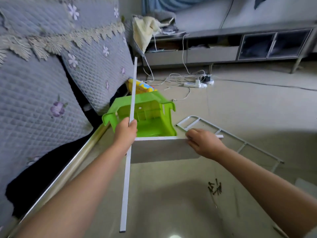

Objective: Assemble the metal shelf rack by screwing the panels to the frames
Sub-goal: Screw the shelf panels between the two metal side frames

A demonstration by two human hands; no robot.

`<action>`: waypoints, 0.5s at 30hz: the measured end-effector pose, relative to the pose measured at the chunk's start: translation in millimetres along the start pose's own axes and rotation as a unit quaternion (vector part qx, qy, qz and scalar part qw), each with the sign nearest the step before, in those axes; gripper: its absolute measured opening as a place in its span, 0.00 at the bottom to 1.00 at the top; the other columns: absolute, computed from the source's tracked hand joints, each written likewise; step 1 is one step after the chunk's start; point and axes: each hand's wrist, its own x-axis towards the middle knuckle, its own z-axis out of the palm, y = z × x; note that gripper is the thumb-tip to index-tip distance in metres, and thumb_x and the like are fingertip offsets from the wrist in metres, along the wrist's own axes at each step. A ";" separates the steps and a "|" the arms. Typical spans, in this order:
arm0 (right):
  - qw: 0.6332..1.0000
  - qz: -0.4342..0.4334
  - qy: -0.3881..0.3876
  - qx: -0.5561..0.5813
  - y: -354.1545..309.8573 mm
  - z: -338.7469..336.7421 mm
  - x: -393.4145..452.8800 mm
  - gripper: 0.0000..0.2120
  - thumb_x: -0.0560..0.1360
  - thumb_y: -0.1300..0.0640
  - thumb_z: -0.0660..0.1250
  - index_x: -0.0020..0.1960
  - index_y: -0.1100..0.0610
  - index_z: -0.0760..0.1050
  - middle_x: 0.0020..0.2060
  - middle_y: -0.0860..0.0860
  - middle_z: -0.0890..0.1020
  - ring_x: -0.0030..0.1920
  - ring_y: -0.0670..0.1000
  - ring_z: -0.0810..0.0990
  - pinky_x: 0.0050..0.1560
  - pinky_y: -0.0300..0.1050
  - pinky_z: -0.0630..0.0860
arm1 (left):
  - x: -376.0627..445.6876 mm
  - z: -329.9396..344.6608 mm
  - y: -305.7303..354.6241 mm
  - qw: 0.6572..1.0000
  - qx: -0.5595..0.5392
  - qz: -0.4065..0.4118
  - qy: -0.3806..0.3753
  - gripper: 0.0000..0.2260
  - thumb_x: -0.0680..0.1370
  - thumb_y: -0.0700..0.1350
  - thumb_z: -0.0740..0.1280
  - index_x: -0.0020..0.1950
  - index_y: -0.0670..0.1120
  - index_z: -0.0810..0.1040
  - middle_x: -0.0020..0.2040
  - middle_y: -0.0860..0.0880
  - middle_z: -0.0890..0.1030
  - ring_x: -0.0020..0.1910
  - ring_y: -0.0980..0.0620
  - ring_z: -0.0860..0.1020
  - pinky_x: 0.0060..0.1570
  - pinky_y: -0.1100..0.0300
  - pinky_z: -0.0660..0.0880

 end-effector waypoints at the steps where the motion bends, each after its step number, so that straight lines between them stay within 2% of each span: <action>1: 1.000 -0.009 0.006 -0.016 -0.2 -13.0 -1.9 0.09 0.78 0.58 0.60 0.52 0.63 0.73 0.49 0.58 0.79 0.52 0.58 0.76 0.42 0.46 0.65 | -4.6 1.2 0.7 0.999 -0.039 -0.004 -0.009 0.12 0.81 0.41 0.57 0.37 0.44 0.65 0.28 0.48 0.65 0.28 0.51 0.65 0.30 0.60 0.65; 3: 0.998 -0.036 0.015 -0.049 -3.2 -33.9 -6.3 0.08 0.77 0.58 0.60 0.50 0.61 0.74 0.49 0.57 0.79 0.51 0.58 0.77 0.43 0.46 0.67 | -12.2 3.5 -1.2 0.993 -0.114 -0.006 -0.016 0.14 0.82 0.40 0.56 0.36 0.45 0.63 0.28 0.49 0.60 0.24 0.57 0.62 0.25 0.67 0.63; 5: 0.994 -0.051 0.000 -0.097 -8.6 -49.6 -10.4 0.07 0.77 0.57 0.59 0.51 0.59 0.74 0.50 0.54 0.79 0.52 0.57 0.76 0.45 0.46 0.68 | -20.0 6.6 -7.7 0.983 -0.182 -0.023 -0.019 0.13 0.82 0.39 0.56 0.37 0.47 0.63 0.30 0.50 0.58 0.22 0.61 0.61 0.26 0.68 0.61; 7: 0.988 -0.059 -0.024 -0.141 -14.9 -60.0 -14.6 0.09 0.78 0.56 0.57 0.53 0.57 0.73 0.52 0.53 0.78 0.54 0.56 0.76 0.47 0.45 0.68 | -33.3 10.1 -17.7 0.978 -0.204 -0.047 -0.010 0.13 0.82 0.40 0.57 0.37 0.47 0.66 0.31 0.49 0.60 0.26 0.58 0.63 0.28 0.68 0.65; 9: 0.982 -0.062 -0.048 -0.172 -22.2 -69.2 -18.6 0.10 0.79 0.55 0.56 0.56 0.57 0.72 0.54 0.53 0.78 0.56 0.56 0.75 0.49 0.45 0.68 | -48.1 12.9 -26.3 0.976 -0.207 -0.062 0.005 0.13 0.82 0.41 0.57 0.37 0.48 0.67 0.32 0.48 0.64 0.31 0.55 0.66 0.29 0.72 0.69; 12: 0.976 -0.068 -0.076 -0.190 -32.5 -77.8 -23.9 0.11 0.78 0.55 0.57 0.57 0.57 0.71 0.55 0.54 0.77 0.58 0.56 0.74 0.50 0.46 0.68 | -68.8 12.8 -31.3 0.970 -0.226 -0.091 0.022 0.14 0.81 0.39 0.57 0.36 0.46 0.66 0.31 0.47 0.65 0.30 0.53 0.65 0.26 0.75 0.69; 15: 0.976 -0.064 -0.090 -0.188 -37.3 -84.5 -29.2 0.10 0.77 0.56 0.58 0.56 0.58 0.72 0.55 0.54 0.78 0.57 0.57 0.75 0.51 0.47 0.69 | -84.8 12.3 -29.6 0.964 -0.227 -0.132 0.027 0.14 0.81 0.39 0.57 0.35 0.45 0.66 0.31 0.47 0.65 0.30 0.53 0.66 0.24 0.72 0.68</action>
